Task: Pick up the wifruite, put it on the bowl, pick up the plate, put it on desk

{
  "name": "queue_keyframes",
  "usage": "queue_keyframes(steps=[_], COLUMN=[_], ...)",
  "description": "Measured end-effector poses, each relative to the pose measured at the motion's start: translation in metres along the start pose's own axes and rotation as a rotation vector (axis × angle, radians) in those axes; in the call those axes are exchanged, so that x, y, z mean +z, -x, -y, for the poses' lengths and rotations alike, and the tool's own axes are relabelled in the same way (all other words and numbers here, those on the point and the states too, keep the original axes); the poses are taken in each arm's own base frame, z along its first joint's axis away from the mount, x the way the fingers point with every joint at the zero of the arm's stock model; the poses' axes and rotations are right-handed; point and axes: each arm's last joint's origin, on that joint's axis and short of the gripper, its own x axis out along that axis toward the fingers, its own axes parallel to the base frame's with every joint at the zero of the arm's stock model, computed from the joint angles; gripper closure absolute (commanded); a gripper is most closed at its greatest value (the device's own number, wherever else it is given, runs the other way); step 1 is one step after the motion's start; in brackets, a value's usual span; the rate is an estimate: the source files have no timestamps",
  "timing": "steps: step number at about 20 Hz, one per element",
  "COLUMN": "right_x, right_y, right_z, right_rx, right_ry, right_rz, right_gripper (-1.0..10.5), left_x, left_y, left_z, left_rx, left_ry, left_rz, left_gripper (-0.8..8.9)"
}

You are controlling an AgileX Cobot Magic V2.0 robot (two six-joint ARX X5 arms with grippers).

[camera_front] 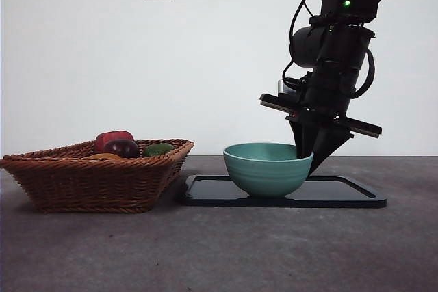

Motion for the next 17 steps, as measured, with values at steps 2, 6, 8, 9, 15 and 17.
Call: queue_keyframes(steps=[2,6,8,9,15,17], right_x=[-0.005,-0.035,-0.052,-0.065,-0.133,-0.139], right_y=[0.011,0.065,0.07,0.066,0.026,0.017], right_z=[-0.001,-0.011,-0.021,-0.024,-0.036,-0.041], right_rx=[-0.027,-0.039,-0.033,-0.031,-0.026,-0.018], right_ry=[0.021,0.117,0.174,0.198,0.299,0.3], right_rz=[-0.012,-0.07,-0.082,-0.093,-0.181,-0.169], right_gripper=[9.4,9.4,9.4,9.4,9.4,9.4], left_x=[0.0,0.0,0.0,0.0,0.0,0.0], left_y=[0.0,0.0,0.0,0.0,0.0,0.0], left_z=[0.0,0.0,0.0,0.0,0.0,0.0], left_rx=[0.0,0.0,0.001,0.001,0.0,0.001], left_ry=[0.0,0.0,-0.001,-0.001,-0.001,-0.001], left_rz=[0.0,0.001,0.003,0.003,0.004,0.004], left_gripper=[2.82,2.82,2.82,2.82,2.82,2.82])
